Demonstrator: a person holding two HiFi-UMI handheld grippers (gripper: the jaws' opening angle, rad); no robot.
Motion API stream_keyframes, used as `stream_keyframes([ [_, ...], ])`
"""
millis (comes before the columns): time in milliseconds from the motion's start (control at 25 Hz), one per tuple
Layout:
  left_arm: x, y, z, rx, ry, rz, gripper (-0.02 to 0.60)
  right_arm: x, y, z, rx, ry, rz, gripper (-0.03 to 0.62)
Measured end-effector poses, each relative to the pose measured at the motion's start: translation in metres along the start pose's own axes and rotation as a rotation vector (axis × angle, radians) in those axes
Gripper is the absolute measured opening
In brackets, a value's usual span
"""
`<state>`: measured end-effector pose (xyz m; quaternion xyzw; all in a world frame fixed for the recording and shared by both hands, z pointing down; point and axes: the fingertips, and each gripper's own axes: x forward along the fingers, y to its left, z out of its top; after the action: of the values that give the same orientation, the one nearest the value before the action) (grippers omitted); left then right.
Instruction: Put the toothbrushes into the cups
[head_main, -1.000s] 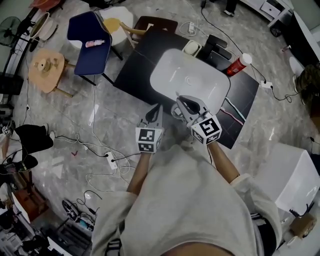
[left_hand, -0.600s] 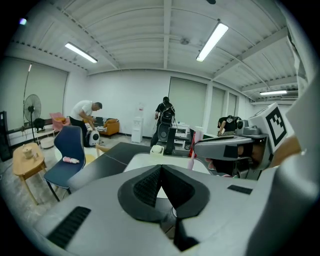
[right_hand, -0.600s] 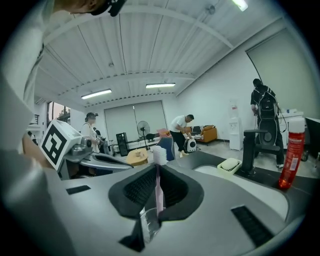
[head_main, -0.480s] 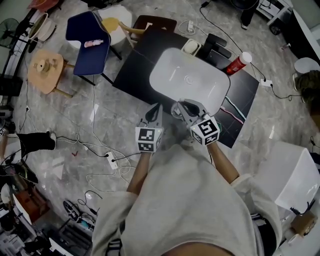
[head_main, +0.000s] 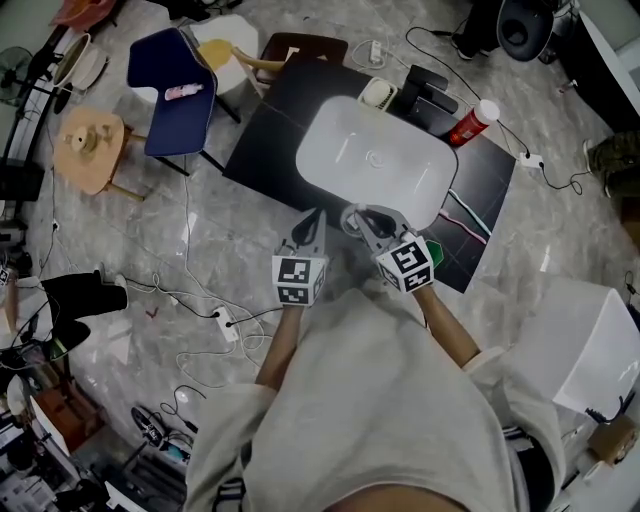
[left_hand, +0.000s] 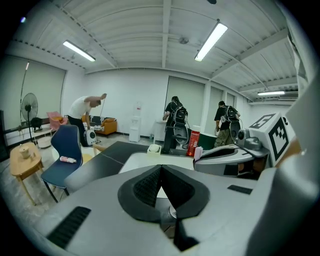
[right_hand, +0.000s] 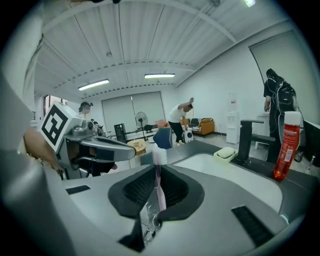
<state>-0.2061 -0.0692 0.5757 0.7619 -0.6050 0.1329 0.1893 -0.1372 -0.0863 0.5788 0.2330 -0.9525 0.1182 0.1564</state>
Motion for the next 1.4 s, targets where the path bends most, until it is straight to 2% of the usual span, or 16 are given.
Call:
stream_keyframes([
  [80, 0.0, 0.0, -0.001, 0.0, 0.004, -0.001, 0.026, 0.001, 0.0, -0.005, -0.004, 0.016, -0.003, 0.059],
  [400, 0.001, -0.004, 0.002, 0.008, -0.001, -0.016, 0.026, 0.0, 0.0, -0.014, -0.004, 0.049, -0.016, 0.2],
  [600, 0.003, -0.009, 0.004, 0.017, -0.005, -0.034, 0.026, -0.002, -0.001, -0.023, -0.014, 0.092, -0.031, 0.206],
  [920, 0.011, -0.024, 0.012, 0.04, -0.003, -0.09, 0.026, -0.018, -0.01, -0.012, 0.012, 0.051, -0.09, 0.209],
  [1400, 0.043, -0.087, 0.015, 0.119, 0.013, -0.282, 0.026, -0.081, -0.047, -0.016, 0.082, -0.01, -0.303, 0.209],
])
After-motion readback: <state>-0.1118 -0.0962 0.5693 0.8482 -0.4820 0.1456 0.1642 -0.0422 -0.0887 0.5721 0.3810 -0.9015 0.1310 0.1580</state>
